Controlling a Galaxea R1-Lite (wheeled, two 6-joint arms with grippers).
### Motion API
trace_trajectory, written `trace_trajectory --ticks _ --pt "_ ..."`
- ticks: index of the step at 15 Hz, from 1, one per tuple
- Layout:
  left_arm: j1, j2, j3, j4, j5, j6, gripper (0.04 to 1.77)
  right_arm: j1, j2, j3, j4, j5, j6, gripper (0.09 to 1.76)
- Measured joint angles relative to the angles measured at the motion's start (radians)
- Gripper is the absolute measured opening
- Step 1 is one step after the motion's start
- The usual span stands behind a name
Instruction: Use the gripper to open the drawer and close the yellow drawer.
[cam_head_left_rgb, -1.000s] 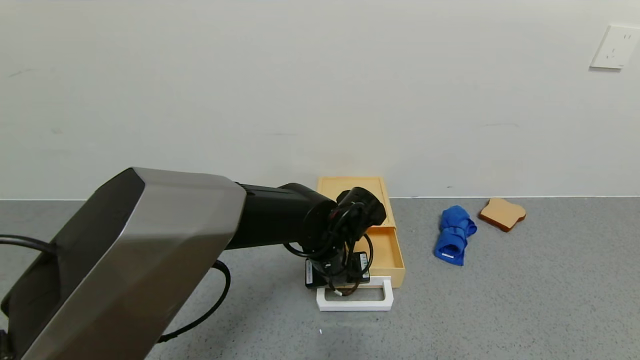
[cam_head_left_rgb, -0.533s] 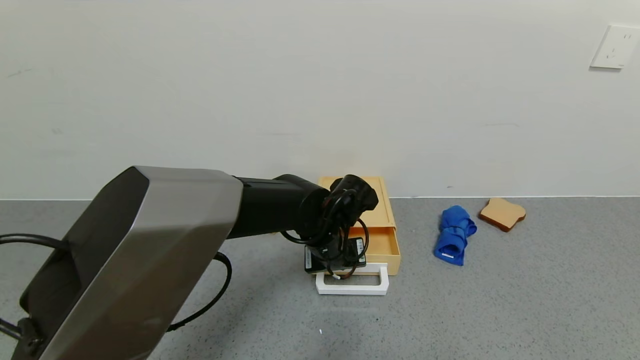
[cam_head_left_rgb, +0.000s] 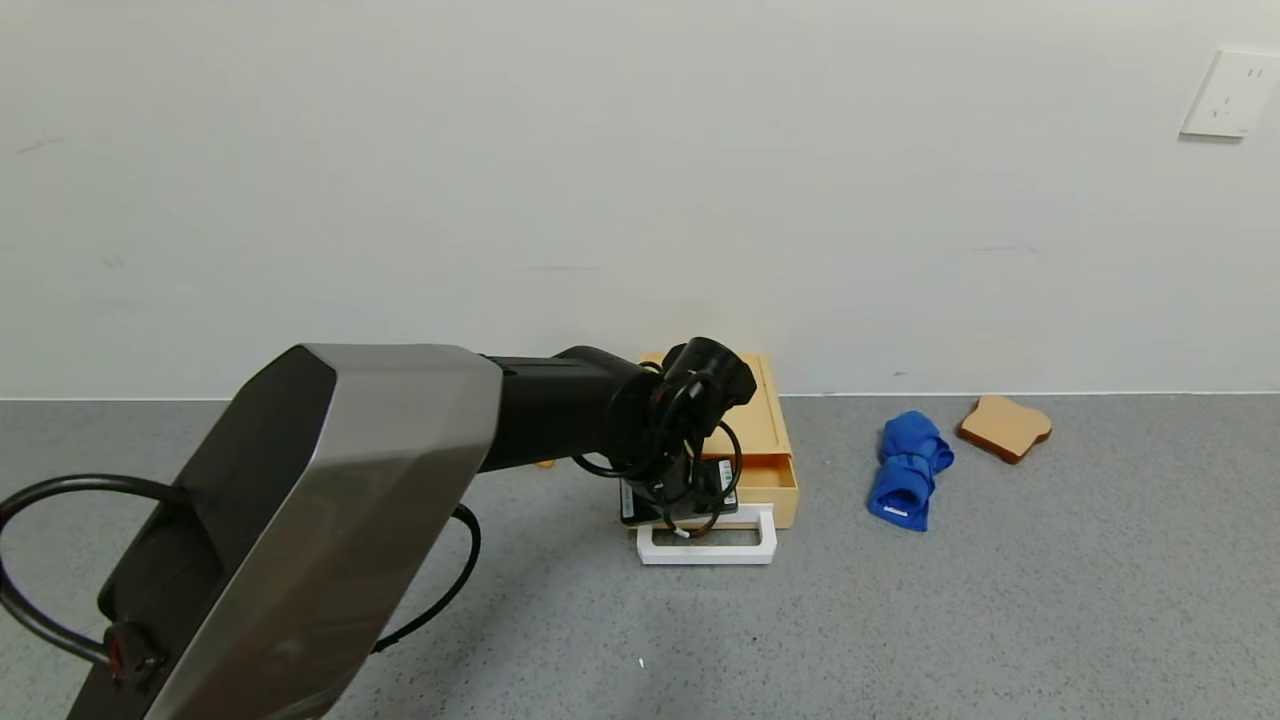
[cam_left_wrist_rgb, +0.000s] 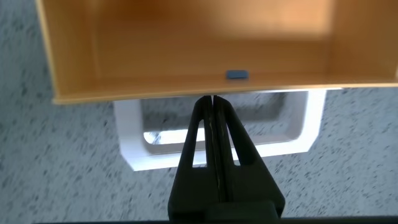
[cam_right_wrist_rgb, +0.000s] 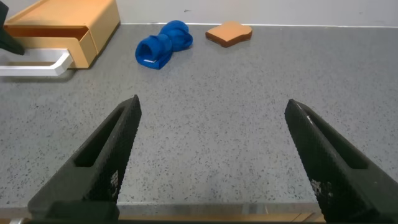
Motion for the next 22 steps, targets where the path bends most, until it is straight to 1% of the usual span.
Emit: trace_trajectory --ticks 2,10,14,22 --pt "0.010 0.008 -0.002 -0.058 -0.001 0.022 0.11 0.000 0.000 0.000 0.000 0.000 0.000 1.70" --pt "0.035 0.034 -0.008 -0.167 0.002 0.089 0.11 0.000 0.000 0.000 0.000 0.000 0.000 1.70" --pt "0.048 0.046 -0.008 -0.211 0.004 0.106 0.11 0.000 0.000 0.000 0.000 0.000 0.000 1.70" --pt "0.053 0.056 -0.007 -0.258 0.018 0.137 0.11 0.000 0.000 0.000 0.000 0.000 0.001 1.70"
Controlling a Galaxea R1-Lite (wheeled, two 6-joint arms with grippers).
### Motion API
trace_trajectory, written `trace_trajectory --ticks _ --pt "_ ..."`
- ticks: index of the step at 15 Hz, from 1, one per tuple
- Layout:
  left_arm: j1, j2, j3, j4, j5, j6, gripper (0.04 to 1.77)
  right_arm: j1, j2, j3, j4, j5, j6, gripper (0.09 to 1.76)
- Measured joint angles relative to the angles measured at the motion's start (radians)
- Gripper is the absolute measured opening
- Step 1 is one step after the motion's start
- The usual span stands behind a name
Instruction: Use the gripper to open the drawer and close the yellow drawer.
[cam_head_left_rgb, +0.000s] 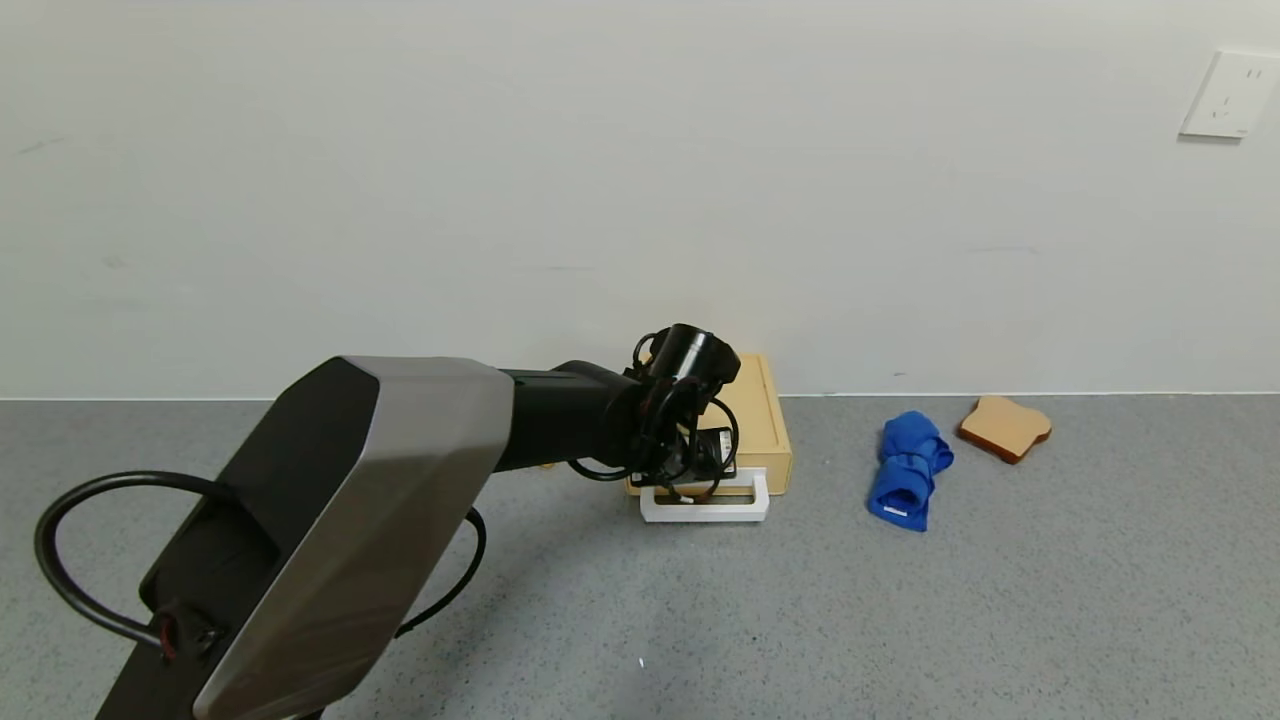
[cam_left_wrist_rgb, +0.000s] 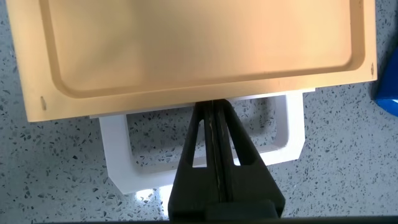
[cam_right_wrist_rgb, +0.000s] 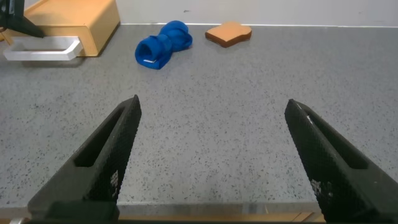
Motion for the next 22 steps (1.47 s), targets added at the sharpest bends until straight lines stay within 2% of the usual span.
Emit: trace_trajectory --ticks 3,9,15,17,19,22 --pt "-0.002 -0.007 0.006 0.009 0.001 -0.005 0.11 0.000 0.000 0.000 0.000 0.000 -0.001 1.70" --pt "-0.045 -0.074 0.003 0.161 -0.005 -0.014 0.11 0.000 0.000 0.000 0.000 0.000 0.000 1.70" --pt "-0.042 -0.264 0.032 0.282 -0.012 0.034 0.11 0.000 0.000 0.000 0.000 0.000 -0.001 1.70" --pt "-0.025 -0.363 0.064 0.286 -0.023 0.071 0.11 0.000 0.000 0.000 0.000 0.000 -0.001 1.70" --pt "-0.003 -0.488 0.122 0.289 -0.066 0.113 0.11 0.000 0.000 0.000 0.000 0.000 0.000 1.70" --pt "0.040 -0.676 0.281 0.286 -0.128 0.174 0.11 0.000 0.000 0.000 0.000 0.000 -0.001 1.70"
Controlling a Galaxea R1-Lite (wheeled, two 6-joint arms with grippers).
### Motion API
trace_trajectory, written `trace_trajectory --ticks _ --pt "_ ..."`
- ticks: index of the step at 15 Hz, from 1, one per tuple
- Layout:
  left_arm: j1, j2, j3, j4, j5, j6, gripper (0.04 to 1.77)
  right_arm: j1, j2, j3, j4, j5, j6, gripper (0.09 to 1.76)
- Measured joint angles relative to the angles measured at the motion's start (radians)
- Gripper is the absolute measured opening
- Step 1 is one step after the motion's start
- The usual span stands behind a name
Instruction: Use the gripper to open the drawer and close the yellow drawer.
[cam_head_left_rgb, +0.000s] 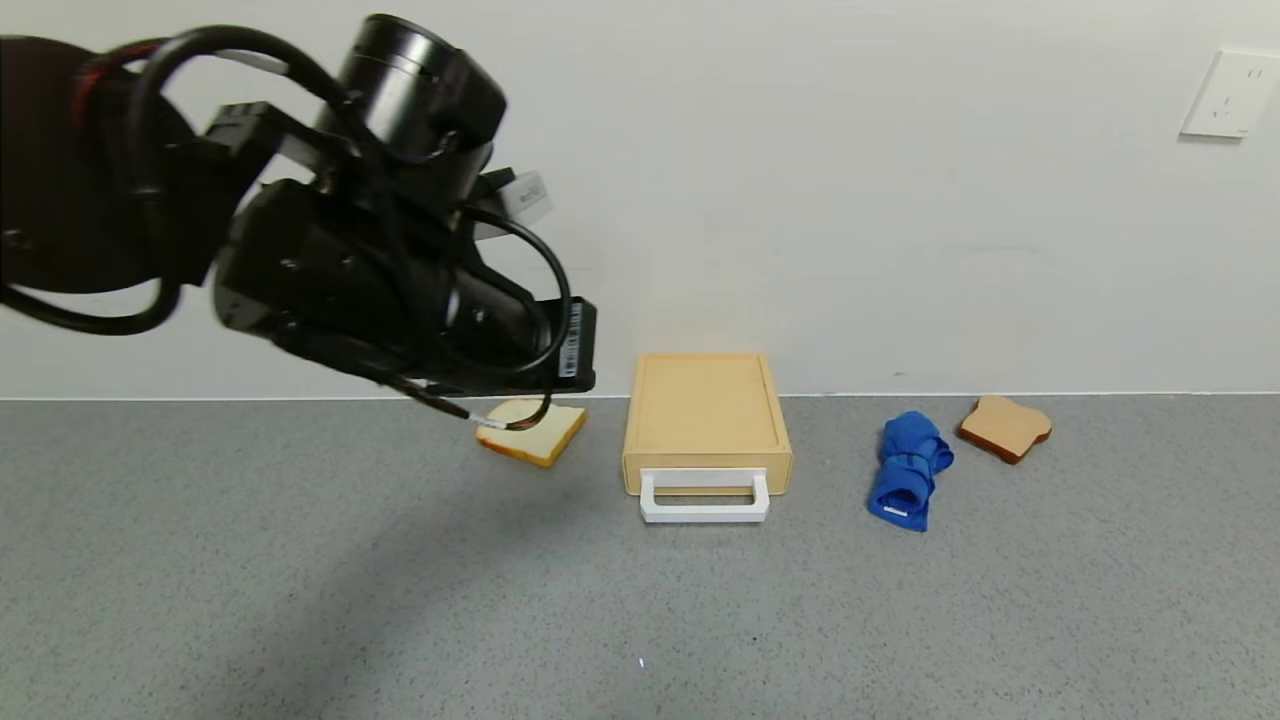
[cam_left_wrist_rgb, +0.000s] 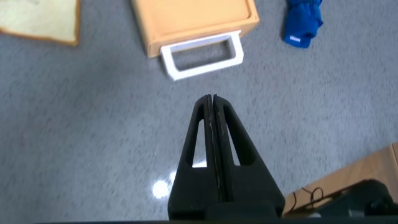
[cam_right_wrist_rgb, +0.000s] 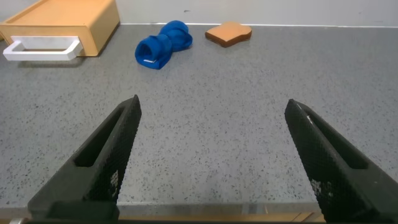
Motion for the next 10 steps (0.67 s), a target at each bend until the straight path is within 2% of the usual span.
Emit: trace_trajectory --ticks 1,3,6,10 --pt "0.010 -0.052 0.061 -0.001 -0.010 0.011 0.11 0.000 0.000 0.000 0.000 0.000 0.000 1.70" --pt "0.027 -0.164 0.196 -0.017 -0.021 0.021 0.43 0.000 0.000 0.000 0.000 0.000 0.000 1.70" --pt "0.036 -0.327 0.399 -0.105 -0.041 0.054 0.84 0.000 0.000 0.000 0.000 0.000 0.000 1.70" --pt "0.070 -0.565 0.628 -0.217 -0.138 0.155 1.19 0.000 0.000 0.000 0.000 0.000 0.000 1.70"
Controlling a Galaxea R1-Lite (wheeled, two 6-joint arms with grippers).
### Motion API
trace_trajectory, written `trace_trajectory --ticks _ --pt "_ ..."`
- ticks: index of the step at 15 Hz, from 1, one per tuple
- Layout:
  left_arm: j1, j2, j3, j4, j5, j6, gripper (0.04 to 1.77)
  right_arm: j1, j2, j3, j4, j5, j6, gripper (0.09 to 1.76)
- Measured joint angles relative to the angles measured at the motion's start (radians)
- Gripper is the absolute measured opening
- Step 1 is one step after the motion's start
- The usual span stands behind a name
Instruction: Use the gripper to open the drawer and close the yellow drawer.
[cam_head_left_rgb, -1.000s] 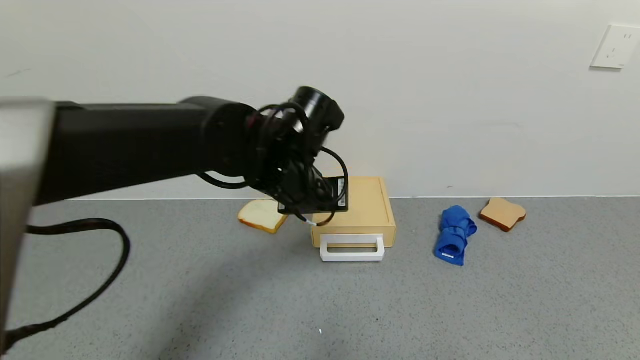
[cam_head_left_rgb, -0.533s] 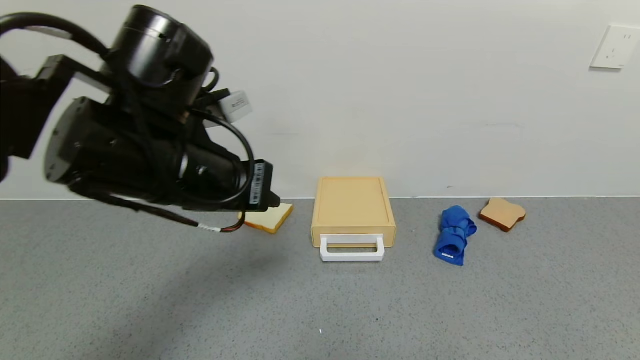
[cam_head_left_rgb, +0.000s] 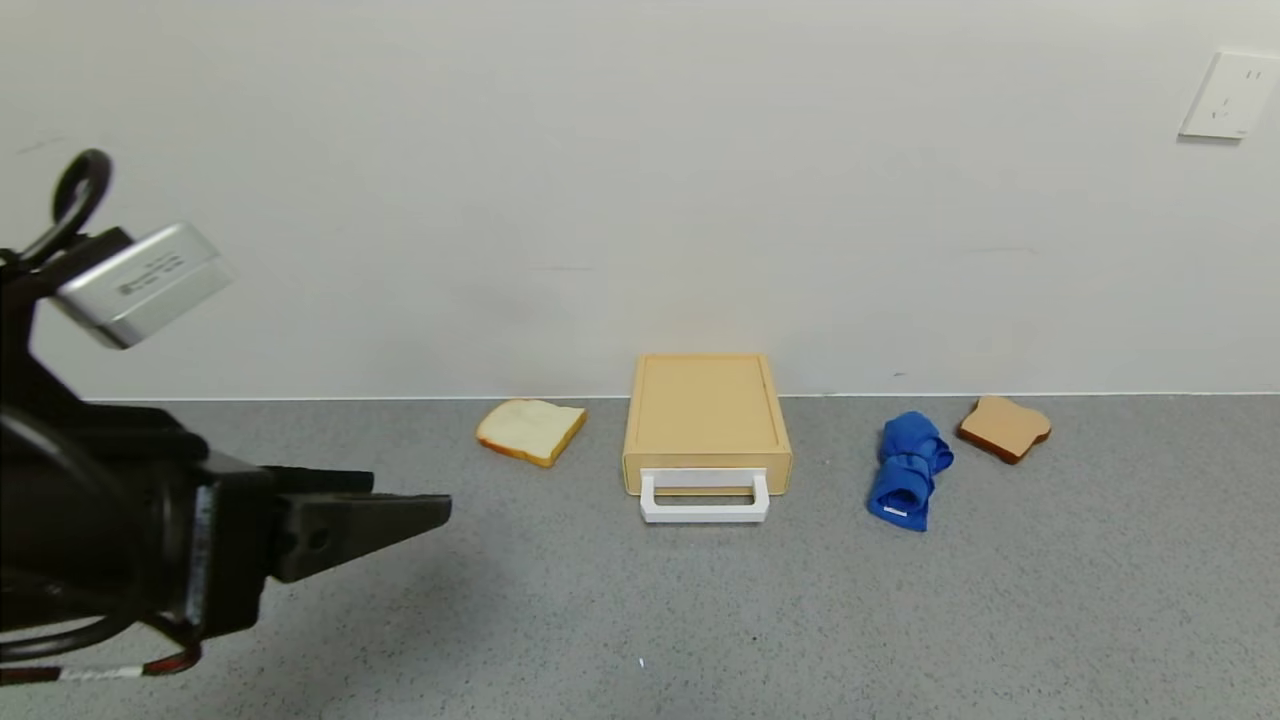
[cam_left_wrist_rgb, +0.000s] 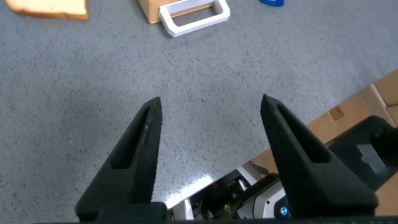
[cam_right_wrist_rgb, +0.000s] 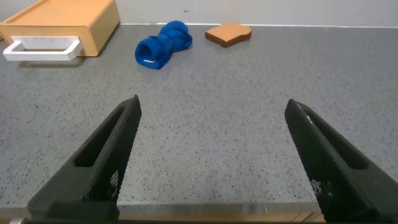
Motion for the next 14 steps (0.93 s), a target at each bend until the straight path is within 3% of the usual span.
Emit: trace_trajectory --ticks 2,6,14 --pt "0.034 -0.118 0.068 -0.014 -0.027 0.038 1.31 0.000 0.000 0.000 0.000 0.000 0.000 1.70" --pt "0.103 -0.330 0.177 -0.018 -0.029 0.080 1.47 0.000 0.000 0.000 0.000 0.000 0.000 1.70" --pt "0.298 -0.670 0.325 -0.007 0.117 0.168 1.63 0.000 0.000 0.000 0.000 0.000 0.000 1.70"
